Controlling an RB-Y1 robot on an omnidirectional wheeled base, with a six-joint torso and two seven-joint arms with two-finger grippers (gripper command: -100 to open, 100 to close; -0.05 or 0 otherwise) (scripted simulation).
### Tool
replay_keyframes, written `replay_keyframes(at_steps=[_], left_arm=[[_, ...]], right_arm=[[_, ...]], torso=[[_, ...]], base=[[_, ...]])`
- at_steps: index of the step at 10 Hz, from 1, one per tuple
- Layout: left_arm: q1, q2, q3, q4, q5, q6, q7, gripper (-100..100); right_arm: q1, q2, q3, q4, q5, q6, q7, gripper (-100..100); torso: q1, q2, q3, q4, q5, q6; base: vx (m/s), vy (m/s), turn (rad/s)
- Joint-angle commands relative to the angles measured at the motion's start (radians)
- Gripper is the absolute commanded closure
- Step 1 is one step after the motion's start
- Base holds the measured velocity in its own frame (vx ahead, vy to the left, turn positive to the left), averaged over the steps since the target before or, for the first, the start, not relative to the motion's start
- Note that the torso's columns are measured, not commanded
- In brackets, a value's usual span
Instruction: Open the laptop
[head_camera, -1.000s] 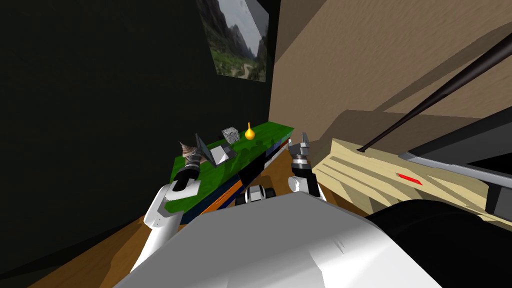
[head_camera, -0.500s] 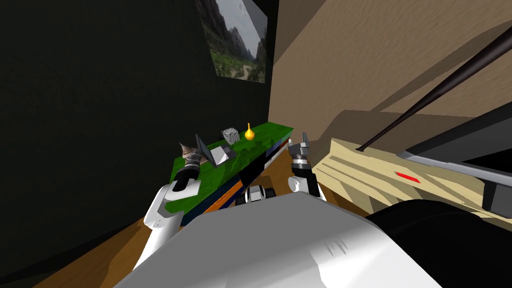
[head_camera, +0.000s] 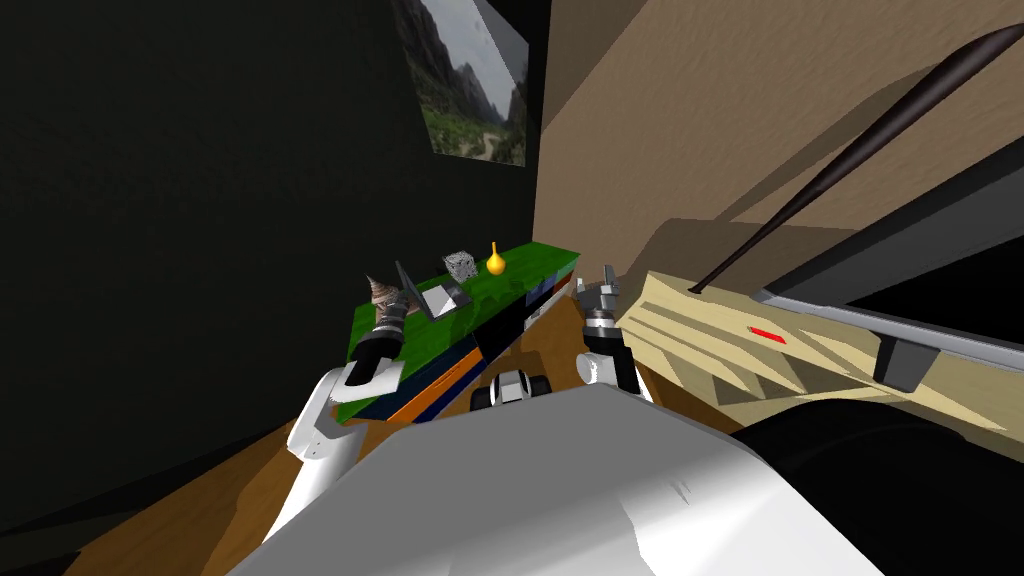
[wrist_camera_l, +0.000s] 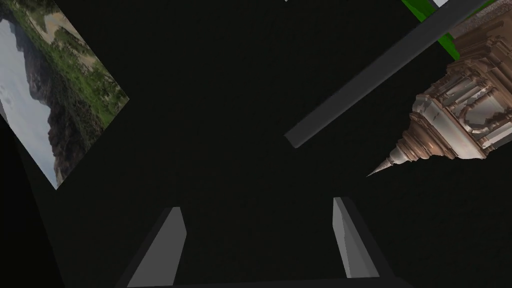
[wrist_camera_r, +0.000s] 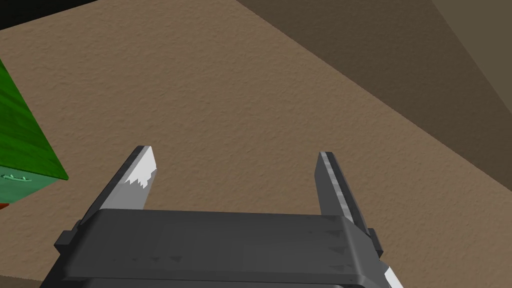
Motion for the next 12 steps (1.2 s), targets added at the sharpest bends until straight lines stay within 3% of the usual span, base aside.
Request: replay_keyframes(at_steps=[1, 8, 10, 11, 12], left_arm=[[0.024, 0.021, 0.028, 0.020, -0.016, -0.025, -0.031, -100], [0.017, 0.050, 0.086, 0.117, -0.130, 0.068, -0.104, -100], [0.021, 0.050, 0.083, 0.105, -0.120, 0.065, -0.100, -100], [0.021, 0.050, 0.083, 0.105, -0.120, 0.064, -0.100, 100], [0.041, 0.079, 0.076, 0.096, -0.135, 0.089, -0.130, 100]], right_arm=[[0.000, 0.000, 0.000, 0.000, 0.000, 0.000, 0.000, 0], [0.001, 0.000, 0.000, 0.000, 0.000, 0.000, 0.000, 0], [0.001, 0.000, 0.000, 0.000, 0.000, 0.000, 0.000, 0], [0.000, 0.000, 0.000, 0.000, 0.000, 0.000, 0.000, 0], [0.000, 0.000, 0.000, 0.000, 0.000, 0.000, 0.000, 0]], torso=[[-0.002, -0.003, -0.002, -0.001, 0.000, 0.000], [0.000, 0.005, 0.003, 0.001, 0.000, 0.000], [0.002, 0.006, 0.003, 0.001, 0.000, 0.000], [0.002, 0.006, 0.004, 0.002, 0.001, 0.000], [0.001, 0.004, 0.002, 0.001, 0.000, 0.000]], base=[[-0.011, -0.144, 0.077], [0.196, -0.045, 0.006], [0.046, -0.004, 0.000], [0.007, -0.001, 0.000], [0.049, -0.059, -0.044]])
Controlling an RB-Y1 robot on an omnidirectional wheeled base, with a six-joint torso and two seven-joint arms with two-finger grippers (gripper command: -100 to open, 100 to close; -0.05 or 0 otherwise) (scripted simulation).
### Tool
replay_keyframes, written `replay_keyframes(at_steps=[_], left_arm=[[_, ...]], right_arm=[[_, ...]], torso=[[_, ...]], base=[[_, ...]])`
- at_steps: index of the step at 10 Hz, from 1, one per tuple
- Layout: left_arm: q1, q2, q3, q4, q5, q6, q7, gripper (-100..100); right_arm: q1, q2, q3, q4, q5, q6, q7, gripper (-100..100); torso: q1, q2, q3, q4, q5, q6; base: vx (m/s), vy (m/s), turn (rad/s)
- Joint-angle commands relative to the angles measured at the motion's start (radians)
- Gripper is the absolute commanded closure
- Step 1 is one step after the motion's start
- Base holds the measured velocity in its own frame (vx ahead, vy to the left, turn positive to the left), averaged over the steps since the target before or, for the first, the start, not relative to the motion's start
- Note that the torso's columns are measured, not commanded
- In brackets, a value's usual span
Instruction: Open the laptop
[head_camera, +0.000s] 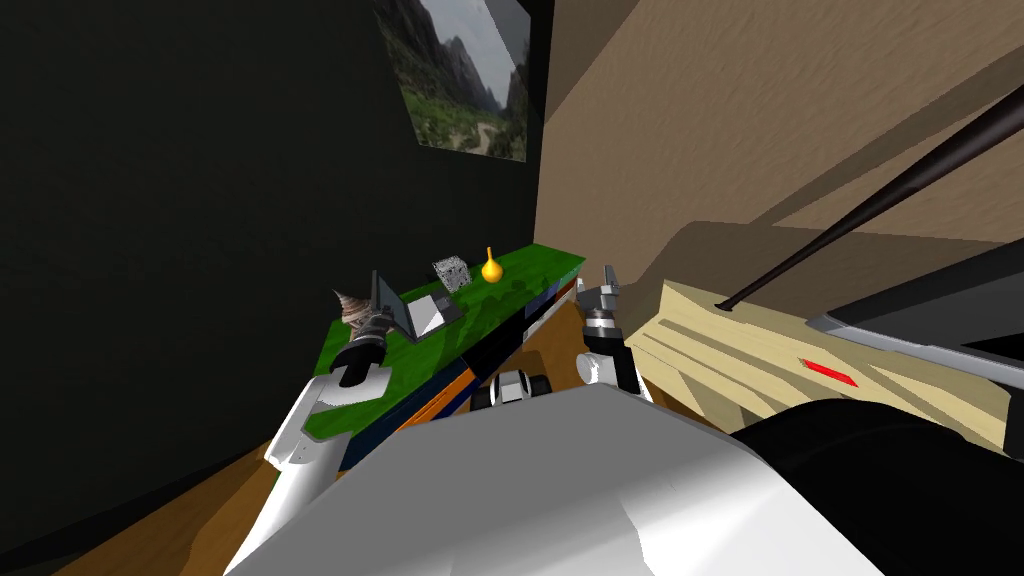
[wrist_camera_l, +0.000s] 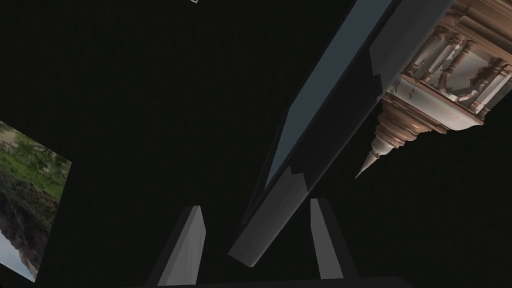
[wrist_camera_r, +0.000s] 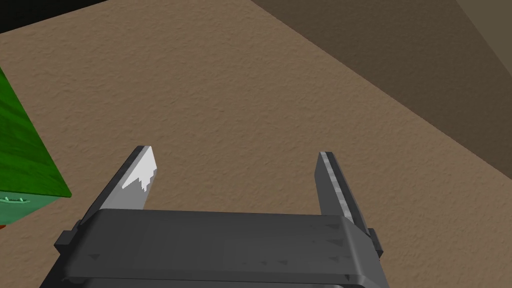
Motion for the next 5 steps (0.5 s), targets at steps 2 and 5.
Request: replay_keyframes(at_steps=[2, 5], left_arm=[[0.051, 0.074, -0.018, -0.021, -0.037, 0.062, -0.075, 100], [0.092, 0.134, -0.032, -0.038, -0.067, 0.111, -0.136, 100]], right_arm=[[0.000, 0.000, 0.000, 0.000, 0.000, 0.000, 0.000, 0], [0.000, 0.000, 0.000, 0.000, 0.000, 0.000, 0.000, 0]], torso=[[-0.006, -0.007, -0.004, -0.002, -0.001, 0.003], [-0.002, -0.012, -0.007, -0.005, 0.002, 0.008]], base=[[0.085, -0.118, -0.058], [0.088, -0.133, -0.047]])
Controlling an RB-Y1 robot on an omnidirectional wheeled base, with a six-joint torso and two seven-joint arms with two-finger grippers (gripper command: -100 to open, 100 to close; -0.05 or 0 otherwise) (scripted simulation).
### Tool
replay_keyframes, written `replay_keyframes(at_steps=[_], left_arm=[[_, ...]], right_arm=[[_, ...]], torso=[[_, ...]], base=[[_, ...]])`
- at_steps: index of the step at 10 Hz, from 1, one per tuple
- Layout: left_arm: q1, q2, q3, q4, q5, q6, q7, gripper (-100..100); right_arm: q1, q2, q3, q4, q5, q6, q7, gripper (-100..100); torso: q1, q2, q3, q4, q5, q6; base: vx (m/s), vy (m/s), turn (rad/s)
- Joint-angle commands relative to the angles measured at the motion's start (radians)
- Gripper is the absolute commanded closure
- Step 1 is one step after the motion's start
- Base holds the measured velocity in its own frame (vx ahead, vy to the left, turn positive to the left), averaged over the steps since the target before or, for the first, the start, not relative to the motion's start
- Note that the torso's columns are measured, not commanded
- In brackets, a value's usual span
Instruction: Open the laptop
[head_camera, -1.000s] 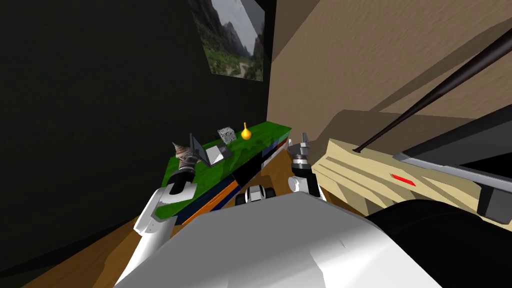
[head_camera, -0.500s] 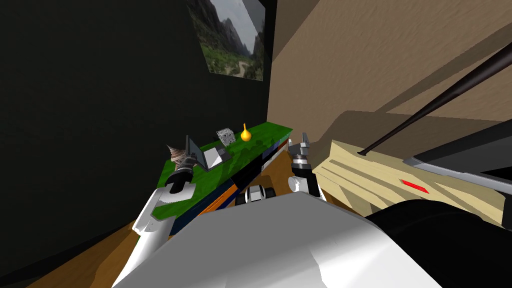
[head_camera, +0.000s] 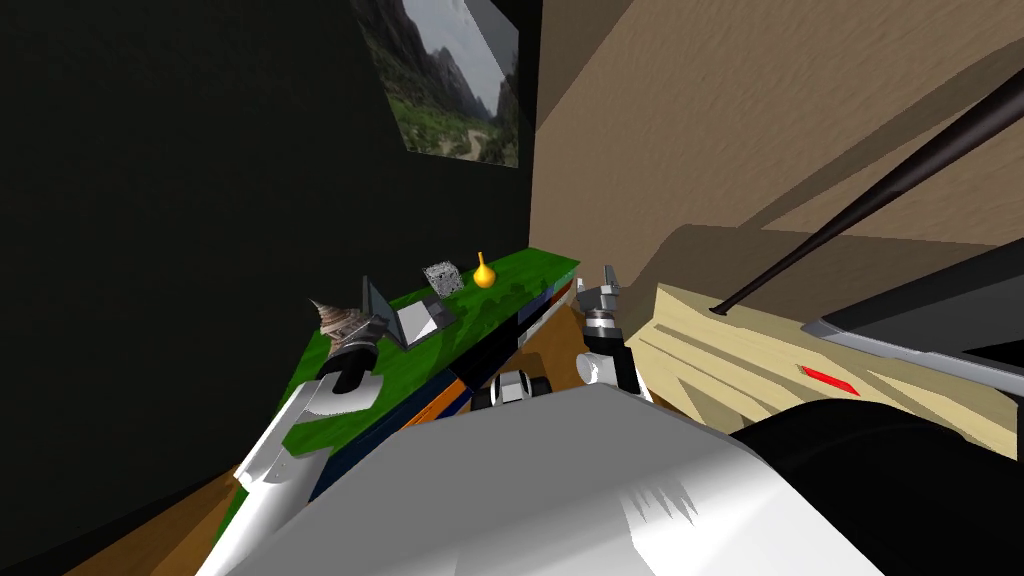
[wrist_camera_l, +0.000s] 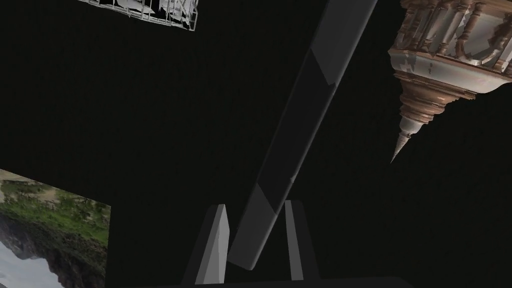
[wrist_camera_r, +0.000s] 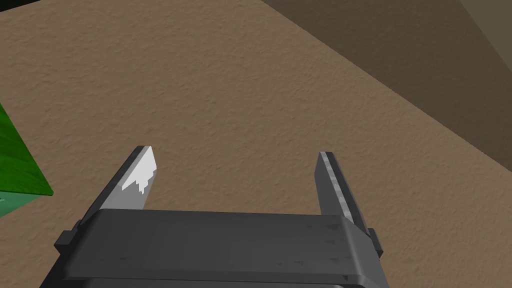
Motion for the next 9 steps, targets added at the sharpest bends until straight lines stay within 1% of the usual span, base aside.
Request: replay_keyframes(at_steps=[1, 2, 3, 4, 6, 9], left_arm=[[0.038, 0.054, -0.018, -0.014, -0.024, 0.042, -0.055, 100], [0.028, 0.047, -0.008, -0.010, -0.018, 0.035, -0.043, 100], [0.045, 0.059, -0.023, 0.013, -0.059, 0.037, -0.074, 100], [0.053, 0.064, -0.029, 0.025, -0.078, 0.036, -0.088, 100], [0.070, 0.074, -0.042, 0.050, -0.117, 0.033, -0.114, 100], [0.094, 0.089, -0.062, 0.086, -0.175, 0.030, -0.153, 100]], right_arm=[[0.000, 0.000, 0.000, 0.000, 0.000, 0.000, 0.000, 0], [0.000, 0.000, 0.000, 0.000, 0.000, 0.000, 0.000, 0], [0.000, 0.000, 0.000, 0.000, 0.000, 0.000, 0.000, 0], [0.000, 0.000, 0.000, 0.000, 0.000, 0.000, 0.000, 0], [0.000, 0.000, 0.000, 0.000, 0.000, 0.000, 0.000, 0], [0.000, 0.000, 0.000, 0.000, 0.000, 0.000, 0.000, 0]], torso=[[0.001, -0.002, -0.001, -0.001, 0.001, 0.001], [0.003, -0.002, -0.001, -0.001, 0.002, 0.000], [0.008, 0.002, 0.001, 0.001, 0.002, -0.004], [0.008, 0.003, 0.002, 0.001, 0.002, -0.005], [0.005, -0.002, -0.001, -0.002, 0.003, -0.003], [0.010, 0.001, 0.001, -0.001, 0.005, -0.005]], base=[[0.079, -0.129, -0.052], [0.026, -0.055, 0.007], [0.045, -0.076, -0.034], [0.087, -0.101, -0.023], [0.098, -0.105, -0.033], [0.074, -0.099, -0.046]])
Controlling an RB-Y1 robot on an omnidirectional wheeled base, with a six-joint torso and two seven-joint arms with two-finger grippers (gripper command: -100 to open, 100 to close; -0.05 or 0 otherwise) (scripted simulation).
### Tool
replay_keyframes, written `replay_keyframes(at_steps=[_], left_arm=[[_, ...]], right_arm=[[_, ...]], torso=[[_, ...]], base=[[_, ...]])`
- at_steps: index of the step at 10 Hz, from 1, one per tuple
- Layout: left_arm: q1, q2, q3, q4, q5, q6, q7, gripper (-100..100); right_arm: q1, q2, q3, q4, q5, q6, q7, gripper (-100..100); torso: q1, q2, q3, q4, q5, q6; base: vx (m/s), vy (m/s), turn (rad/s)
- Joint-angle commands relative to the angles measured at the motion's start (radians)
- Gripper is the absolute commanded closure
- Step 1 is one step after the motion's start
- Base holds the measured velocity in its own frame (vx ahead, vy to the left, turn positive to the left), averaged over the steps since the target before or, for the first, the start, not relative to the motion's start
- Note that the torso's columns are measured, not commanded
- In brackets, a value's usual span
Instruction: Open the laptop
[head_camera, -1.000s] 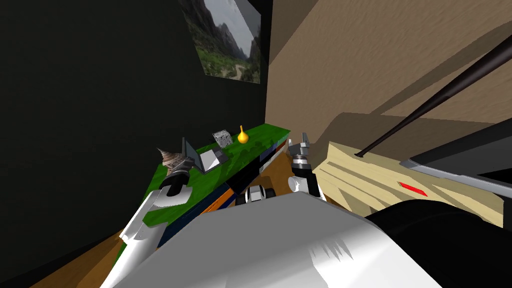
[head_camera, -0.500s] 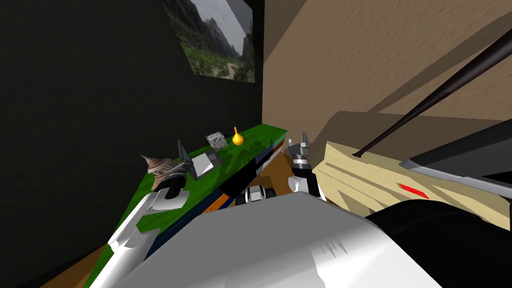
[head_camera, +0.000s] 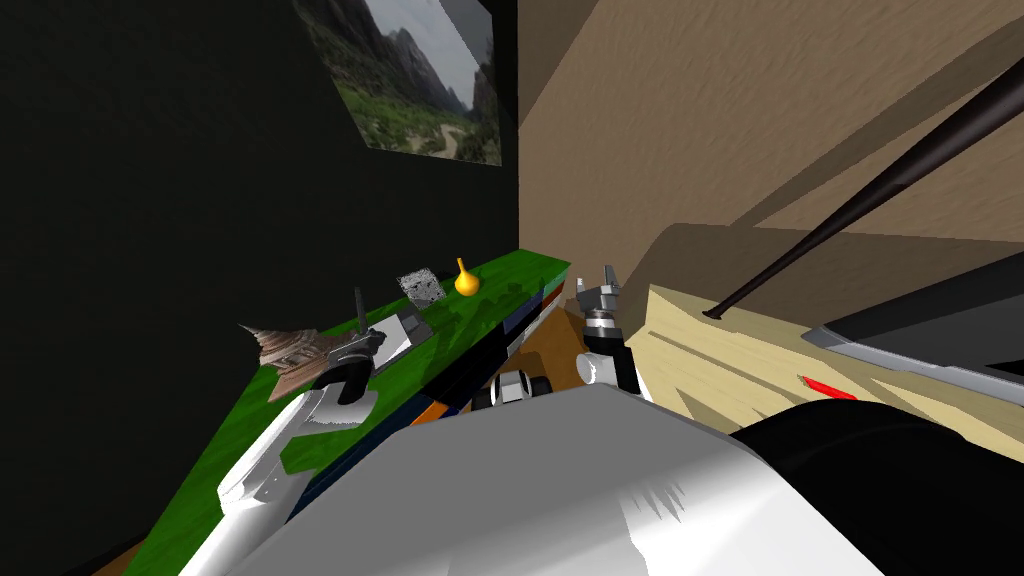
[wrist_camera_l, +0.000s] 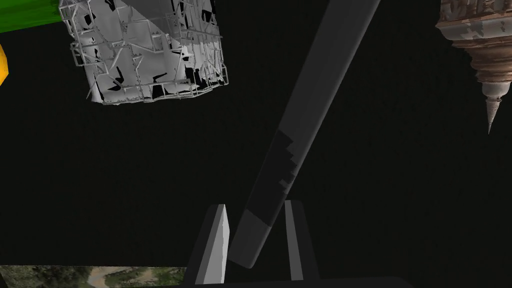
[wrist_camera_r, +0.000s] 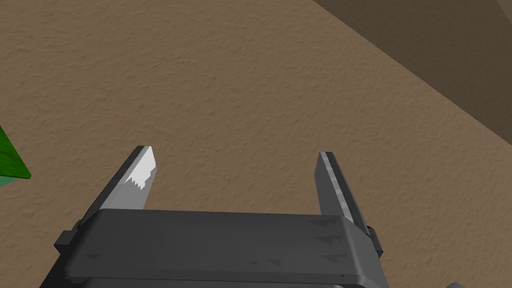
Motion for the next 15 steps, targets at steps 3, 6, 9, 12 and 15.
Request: replay_keyframes(at_steps=[3, 6, 9, 12, 15], left_arm=[[0.026, 0.010, -0.022, 0.041, -0.063, -0.012, -0.037, 100], [0.000, -0.008, -0.034, 0.117, -0.138, -0.026, -0.058, 100], [-0.042, -0.036, -0.049, 0.217, -0.235, -0.044, -0.083, 100], [-0.055, -0.046, -0.054, 0.263, -0.285, -0.050, -0.092, 100], [-0.045, 0.011, -0.048, 0.214, -0.222, -0.015, -0.131, -100]], right_arm=[[0.000, 0.000, 0.000, 0.000, 0.000, 0.000, 0.000, 0], [0.000, 0.000, 0.000, 0.000, 0.000, 0.000, 0.000, 0], [0.000, 0.000, 0.000, 0.000, 0.000, 0.000, 0.000, 0], [0.000, 0.000, 0.000, 0.000, 0.000, 0.000, 0.000, 0], [0.000, 0.000, 0.000, 0.000, 0.000, 0.000, 0.000, 0]], torso=[[0.002, 0.003, 0.002, 0.002, -0.001, -0.003], [-0.002, 0.008, 0.005, 0.004, -0.003, -0.004], [-0.001, 0.005, 0.003, 0.002, -0.002, -0.005], [0.000, 0.007, 0.004, 0.003, -0.002, -0.006], [-0.003, 0.008, 0.004, 0.004, -0.005, -0.005]], base=[[0.072, -0.074, -0.025], [0.006, -0.041, -0.023], [0.007, -0.047, -0.022], [0.007, -0.032, -0.014], [0.007, -0.034, -0.008]])
